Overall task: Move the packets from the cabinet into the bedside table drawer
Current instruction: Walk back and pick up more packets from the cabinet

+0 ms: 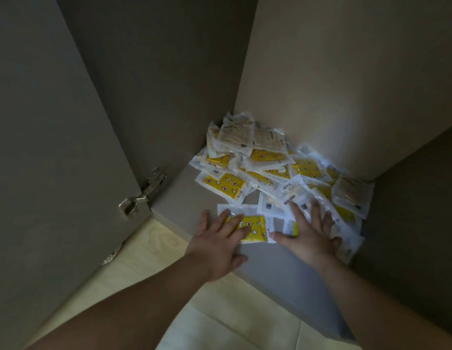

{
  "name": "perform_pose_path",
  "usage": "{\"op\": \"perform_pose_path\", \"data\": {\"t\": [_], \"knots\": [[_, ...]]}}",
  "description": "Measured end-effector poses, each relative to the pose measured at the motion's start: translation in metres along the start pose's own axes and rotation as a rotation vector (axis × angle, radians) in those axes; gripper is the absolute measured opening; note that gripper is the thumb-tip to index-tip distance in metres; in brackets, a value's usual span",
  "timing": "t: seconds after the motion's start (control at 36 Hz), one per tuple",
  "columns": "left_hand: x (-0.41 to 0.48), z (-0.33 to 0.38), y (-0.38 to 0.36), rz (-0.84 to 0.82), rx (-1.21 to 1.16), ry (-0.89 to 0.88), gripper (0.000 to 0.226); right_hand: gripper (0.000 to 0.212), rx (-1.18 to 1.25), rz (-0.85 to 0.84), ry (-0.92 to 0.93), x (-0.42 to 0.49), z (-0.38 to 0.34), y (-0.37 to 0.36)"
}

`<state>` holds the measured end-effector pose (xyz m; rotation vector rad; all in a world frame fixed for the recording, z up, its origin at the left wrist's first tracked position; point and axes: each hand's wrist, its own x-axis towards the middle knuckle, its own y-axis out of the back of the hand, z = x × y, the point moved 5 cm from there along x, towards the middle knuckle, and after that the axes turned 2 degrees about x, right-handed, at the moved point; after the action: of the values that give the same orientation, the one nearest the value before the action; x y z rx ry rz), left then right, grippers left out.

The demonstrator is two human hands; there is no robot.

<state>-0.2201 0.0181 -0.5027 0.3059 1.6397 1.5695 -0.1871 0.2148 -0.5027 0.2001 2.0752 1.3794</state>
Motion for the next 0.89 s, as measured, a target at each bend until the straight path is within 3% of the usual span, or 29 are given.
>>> {"op": "perform_pose_path", "data": {"t": [0.17,0.28,0.33,0.42,0.47,0.58,0.67,0.78,0.89], "knots": [[-0.024,-0.003,-0.013,0.273,0.009,0.001,0.056,0.077,-0.119,0.017,0.044,-0.042,0.0,-0.025],[-0.034,-0.004,-0.023,0.414,0.076,-0.065,0.087,0.091,-0.2,0.002,0.114,-0.069,-0.005,-0.045],[-0.037,-0.006,-0.023,0.448,0.055,-0.053,0.087,0.096,-0.27,0.067,0.194,-0.086,-0.011,-0.052],[-0.039,-0.007,-0.023,0.469,0.053,-0.046,0.073,0.09,-0.274,0.101,0.284,-0.103,-0.014,-0.054],[-0.042,-0.008,-0.021,0.496,0.074,-0.038,0.049,0.103,-0.265,0.126,0.286,-0.103,-0.007,-0.053],[-0.045,-0.01,-0.018,0.428,0.107,0.024,0.048,0.103,-0.186,0.147,0.191,-0.097,0.008,-0.038],[-0.046,-0.01,-0.019,0.313,0.175,0.052,0.053,0.09,-0.135,-0.049,0.129,-0.096,0.017,-0.043],[-0.045,-0.009,-0.016,0.251,0.134,0.103,0.056,0.078,-0.151,0.042,0.189,-0.106,0.012,-0.046],[-0.041,-0.008,-0.015,0.154,0.055,0.14,0.059,0.102,-0.175,0.259,0.262,-0.111,0.009,-0.053]]}}
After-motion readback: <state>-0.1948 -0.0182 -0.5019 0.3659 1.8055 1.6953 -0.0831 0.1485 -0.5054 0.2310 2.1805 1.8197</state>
